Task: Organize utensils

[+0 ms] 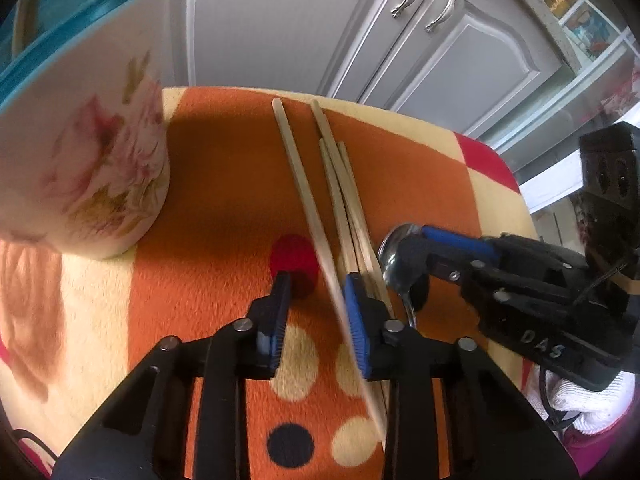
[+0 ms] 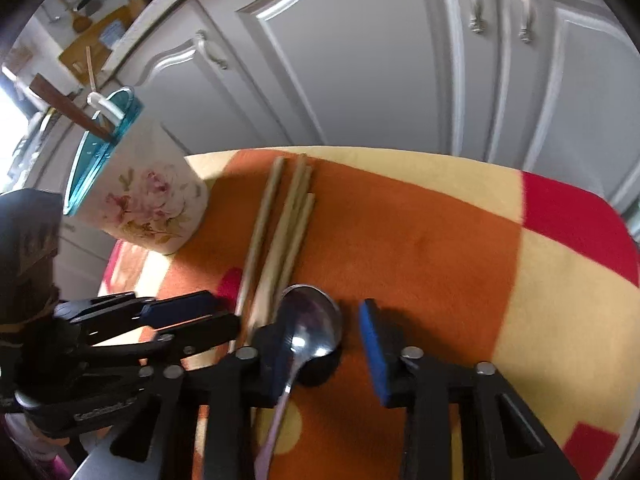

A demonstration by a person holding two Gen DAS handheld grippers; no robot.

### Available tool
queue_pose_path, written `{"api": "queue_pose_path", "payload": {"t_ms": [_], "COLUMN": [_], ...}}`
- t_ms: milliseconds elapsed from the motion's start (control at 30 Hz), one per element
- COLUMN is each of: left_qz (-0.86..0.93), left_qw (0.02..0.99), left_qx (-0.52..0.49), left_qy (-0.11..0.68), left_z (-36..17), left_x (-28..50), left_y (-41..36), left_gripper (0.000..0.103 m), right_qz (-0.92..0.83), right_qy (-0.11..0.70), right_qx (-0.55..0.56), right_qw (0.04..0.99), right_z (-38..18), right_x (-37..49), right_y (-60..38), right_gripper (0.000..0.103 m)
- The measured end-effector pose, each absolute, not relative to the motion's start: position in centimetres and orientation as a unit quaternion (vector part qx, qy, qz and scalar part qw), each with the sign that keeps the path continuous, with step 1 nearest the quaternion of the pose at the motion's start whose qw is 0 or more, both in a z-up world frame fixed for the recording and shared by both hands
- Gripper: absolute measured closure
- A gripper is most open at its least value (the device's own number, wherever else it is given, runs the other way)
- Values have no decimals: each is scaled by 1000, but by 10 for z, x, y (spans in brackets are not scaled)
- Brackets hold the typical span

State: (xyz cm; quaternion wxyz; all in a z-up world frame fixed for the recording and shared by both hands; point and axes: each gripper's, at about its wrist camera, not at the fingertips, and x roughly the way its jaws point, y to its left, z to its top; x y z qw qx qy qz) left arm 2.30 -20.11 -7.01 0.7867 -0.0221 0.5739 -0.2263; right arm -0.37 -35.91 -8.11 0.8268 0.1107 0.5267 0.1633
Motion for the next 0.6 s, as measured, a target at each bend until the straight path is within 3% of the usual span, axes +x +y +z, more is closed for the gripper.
{"api": "queue_pose_path", "payload": {"t_ms": [100, 233, 600], "left_qz": [-233, -241, -249], "left_qw": [781, 777, 755], "left_qx": [-29, -26, 25], "left_qy": [579, 581, 606], "left_z": [-72, -72, -69], "left_x": [26, 17, -52], "left_y": [-200, -195, -136], "left_gripper": [98, 99, 100], "right_qz": [171, 172, 158], "right_qy": [531, 526, 544], "right_qx": [105, 124, 130], "right_qw": [823, 823, 814], "right_z": [-86, -81, -72], "right_x": [-2, -11, -67], "right_y": [-356, -366, -396], "right_gripper": [90, 98, 101]}}
